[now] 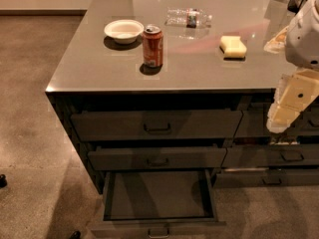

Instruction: Place sponge into bottom drawer

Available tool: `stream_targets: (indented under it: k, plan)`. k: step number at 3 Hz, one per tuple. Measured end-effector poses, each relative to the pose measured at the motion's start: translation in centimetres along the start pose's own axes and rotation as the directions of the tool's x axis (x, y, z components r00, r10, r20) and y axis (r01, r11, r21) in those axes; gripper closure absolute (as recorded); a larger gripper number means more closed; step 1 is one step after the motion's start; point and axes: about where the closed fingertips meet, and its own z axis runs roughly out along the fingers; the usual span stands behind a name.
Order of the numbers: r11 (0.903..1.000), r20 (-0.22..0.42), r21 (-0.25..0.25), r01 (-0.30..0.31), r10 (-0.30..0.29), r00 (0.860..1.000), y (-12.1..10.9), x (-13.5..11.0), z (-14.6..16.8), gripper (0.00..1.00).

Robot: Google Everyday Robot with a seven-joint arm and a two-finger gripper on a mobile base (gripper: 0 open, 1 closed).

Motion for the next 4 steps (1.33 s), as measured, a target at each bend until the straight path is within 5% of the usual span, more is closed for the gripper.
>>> stream_targets:
  k: [1, 2, 3, 4]
  plan:
    - [1.0000, 0.000, 0.000, 0.000, 0.000, 1.000, 0.0, 0.0, 0.0, 0.00]
    - [0.9994, 0.014, 0.034, -0.003, 0.002, 1.000, -3.6, 0.1, 1.0, 0.00]
    - [0.9898, 0.078, 0.126, -0.067, 0.057, 0.995, -10.8, 0.9, 2.3, 0.00]
    - [0.9528, 0.119, 0.251, -0.170, 0.144, 0.982, -17.4, 1.9, 2.6, 0.00]
